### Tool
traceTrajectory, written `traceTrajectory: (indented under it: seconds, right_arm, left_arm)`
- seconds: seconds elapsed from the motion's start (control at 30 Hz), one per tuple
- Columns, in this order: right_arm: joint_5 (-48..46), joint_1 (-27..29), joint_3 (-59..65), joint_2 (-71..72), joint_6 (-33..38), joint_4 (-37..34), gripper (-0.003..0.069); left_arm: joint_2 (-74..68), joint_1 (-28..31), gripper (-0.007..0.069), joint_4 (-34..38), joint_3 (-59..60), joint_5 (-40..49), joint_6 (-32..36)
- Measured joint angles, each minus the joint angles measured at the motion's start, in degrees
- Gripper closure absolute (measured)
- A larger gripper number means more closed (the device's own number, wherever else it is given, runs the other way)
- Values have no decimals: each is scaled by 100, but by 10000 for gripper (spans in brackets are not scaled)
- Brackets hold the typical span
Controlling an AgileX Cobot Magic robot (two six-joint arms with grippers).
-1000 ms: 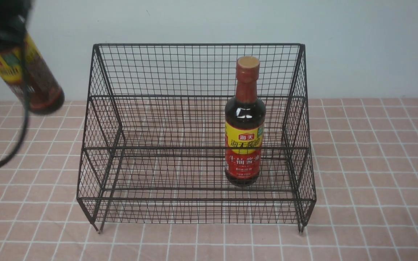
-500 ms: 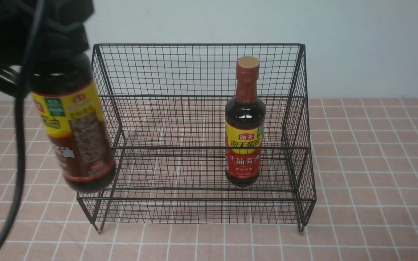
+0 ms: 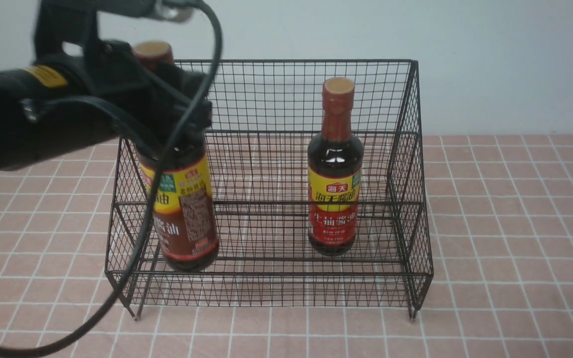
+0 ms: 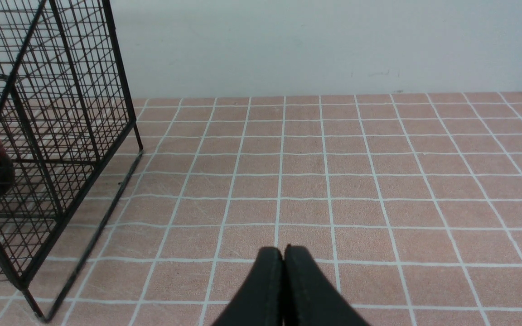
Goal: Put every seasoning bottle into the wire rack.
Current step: Use the left arm to put the condiment bottle back on the shelf
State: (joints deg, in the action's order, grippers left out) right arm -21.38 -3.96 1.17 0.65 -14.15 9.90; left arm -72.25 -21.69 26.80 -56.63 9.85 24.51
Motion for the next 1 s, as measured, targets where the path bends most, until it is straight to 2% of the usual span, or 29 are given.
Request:
traceTrajectory:
  seconds: [0.2,0.43,0.73,0.83,0.93,1.0]
  right_arm:
    - [0,0,0,0,0,0,672]
    - [0,0,0,0,0,0,672]
    - [0,0,0,0,0,0,672]
    - [0,0,0,0,0,0,672]
    - [0,0,0,0,0,0,672]
    - [0,0,0,0,0,0,672]
  left_arm:
    - [-219,-17,366,0,-8,100,37]
    - [-392,-17,366,-168,-8,789,163]
    - [-391,-17,366,-212,-8,933,165]
    - [-391,-17,343,-169,-8,990,127]
    - [-258,-17,250,-53,-49,985,45]
    - [-174,-17,225,-46,-49,1048,47]
